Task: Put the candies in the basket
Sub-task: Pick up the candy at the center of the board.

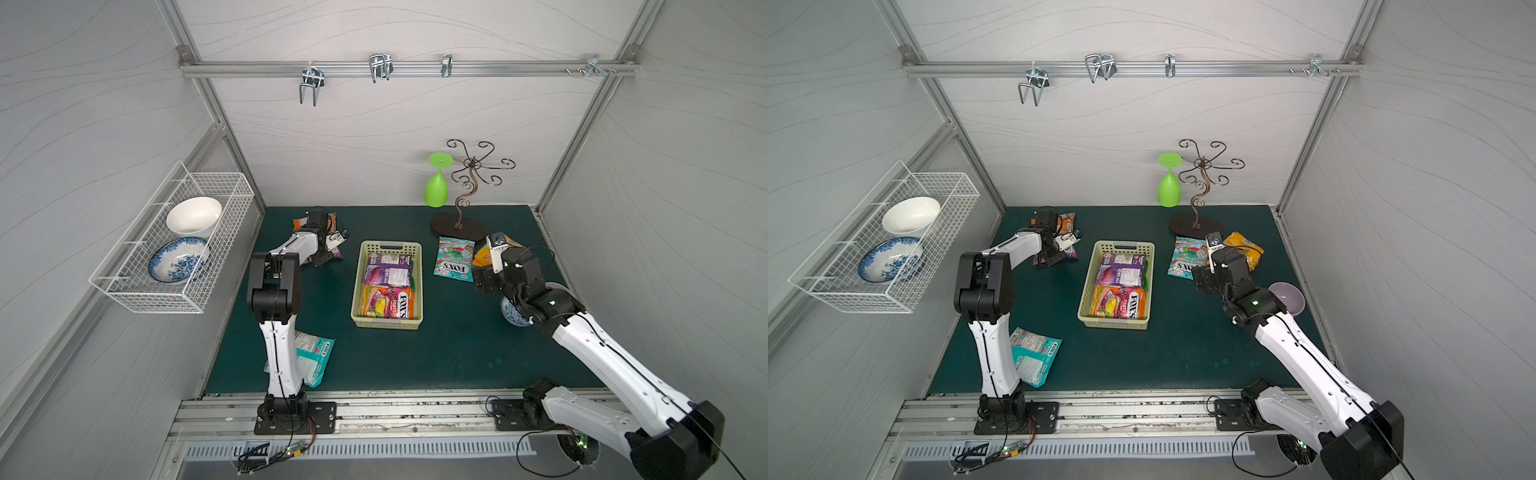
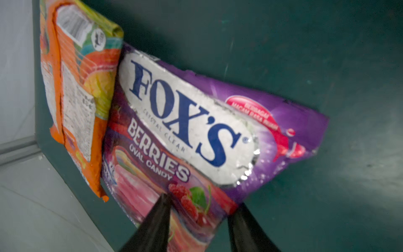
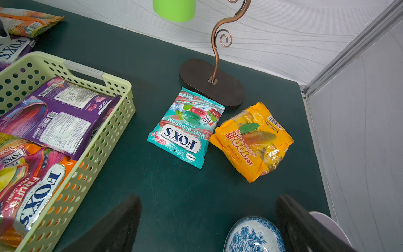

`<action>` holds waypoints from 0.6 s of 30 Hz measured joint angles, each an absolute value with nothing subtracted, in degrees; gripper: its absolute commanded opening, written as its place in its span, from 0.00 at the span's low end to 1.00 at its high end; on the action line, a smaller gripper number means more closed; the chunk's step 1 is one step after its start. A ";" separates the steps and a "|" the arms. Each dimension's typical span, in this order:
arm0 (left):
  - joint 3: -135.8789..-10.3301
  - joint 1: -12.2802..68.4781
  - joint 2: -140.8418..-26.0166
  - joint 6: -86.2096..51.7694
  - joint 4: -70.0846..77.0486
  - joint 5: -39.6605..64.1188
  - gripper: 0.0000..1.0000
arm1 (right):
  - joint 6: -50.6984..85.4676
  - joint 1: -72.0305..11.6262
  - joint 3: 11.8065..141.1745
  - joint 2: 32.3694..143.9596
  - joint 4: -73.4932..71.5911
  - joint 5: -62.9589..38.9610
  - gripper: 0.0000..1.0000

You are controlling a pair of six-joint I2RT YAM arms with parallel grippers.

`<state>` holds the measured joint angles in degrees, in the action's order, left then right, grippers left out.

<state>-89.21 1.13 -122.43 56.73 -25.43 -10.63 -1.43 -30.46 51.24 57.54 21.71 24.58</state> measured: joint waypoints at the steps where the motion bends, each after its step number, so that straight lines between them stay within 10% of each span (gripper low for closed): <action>1: -89.27 1.13 -122.50 56.80 -25.45 -10.68 0.21 | -1.52 -30.46 51.24 57.49 21.50 24.60 0.99; 5: -89.89 1.08 -122.52 57.19 -25.32 -10.96 0.00 | -1.58 -30.48 51.22 57.34 21.39 25.06 0.99; 18: -86.78 0.80 -116.66 54.92 -28.75 -10.24 0.00 | -1.96 -30.68 51.20 56.90 21.37 25.56 0.99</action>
<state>-86.78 0.80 -116.66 54.92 -28.75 -10.24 -1.96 -30.68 51.20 56.90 21.37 25.56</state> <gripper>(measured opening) 0.041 0.987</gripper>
